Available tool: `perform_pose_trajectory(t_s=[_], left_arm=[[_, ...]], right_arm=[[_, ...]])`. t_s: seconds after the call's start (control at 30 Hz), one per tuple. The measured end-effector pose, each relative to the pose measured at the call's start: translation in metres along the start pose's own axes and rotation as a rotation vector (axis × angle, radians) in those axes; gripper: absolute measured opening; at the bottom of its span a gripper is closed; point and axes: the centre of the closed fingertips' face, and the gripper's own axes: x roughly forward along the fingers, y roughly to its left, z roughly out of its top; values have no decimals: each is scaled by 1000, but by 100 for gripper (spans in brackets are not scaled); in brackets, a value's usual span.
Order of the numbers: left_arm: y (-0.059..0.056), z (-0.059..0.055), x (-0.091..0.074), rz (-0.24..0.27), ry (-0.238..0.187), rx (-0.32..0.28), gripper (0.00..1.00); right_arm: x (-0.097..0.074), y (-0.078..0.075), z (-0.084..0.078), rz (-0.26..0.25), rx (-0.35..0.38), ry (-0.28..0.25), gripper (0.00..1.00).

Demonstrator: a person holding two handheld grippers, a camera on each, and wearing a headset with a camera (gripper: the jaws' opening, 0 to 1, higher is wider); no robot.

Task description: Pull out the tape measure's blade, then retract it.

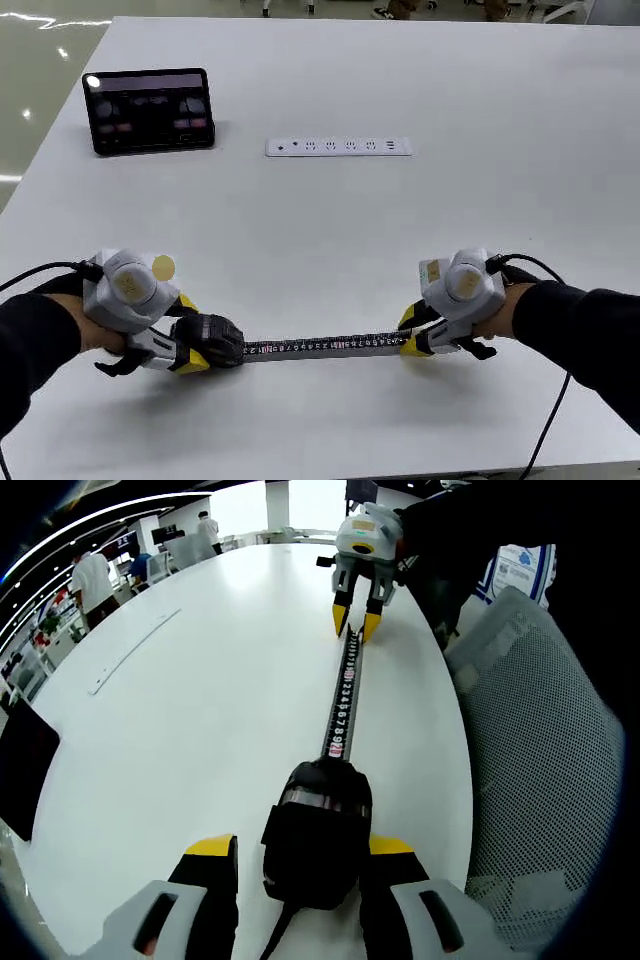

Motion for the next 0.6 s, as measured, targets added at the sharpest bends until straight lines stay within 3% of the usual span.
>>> perform_pose_trajectory(t_s=[0.03, 0.07, 0.1, 0.17, 0.23, 0.27, 0.33, 0.43, 0.6], left_arm=[[3, -3, -2, 17, 4, -20, 46], [13, -4, -6, 85, -13, -31, 52], [18, -6, -10, 122, -21, -53, 57], [20, -12, -19, 152, -35, -159, 64], [29, -12, -27, 211, -103, -194, 77], [28, -15, -31, 213, -128, -249, 88], [28, -16, -41, 216, -202, -325, 99], [31, -21, -57, 261, -277, -345, 100], [27, -37, -78, 315, -317, -333, 100]], right_arm=[[-2, -4, 3, -22, 19, -11, 23], [-7, -9, 7, -60, 39, -36, 26], [-10, -12, 10, -83, 47, -55, 31], [-20, -16, 13, -128, 77, -96, 37], [-30, -18, 13, -170, 99, -123, 42], [-36, -19, 12, -199, 111, -140, 45], [-46, -17, 5, -235, 142, -158, 51], [-61, -12, -4, -285, 186, -184, 63], [-89, -3, -19, -388, 273, -235, 74]])
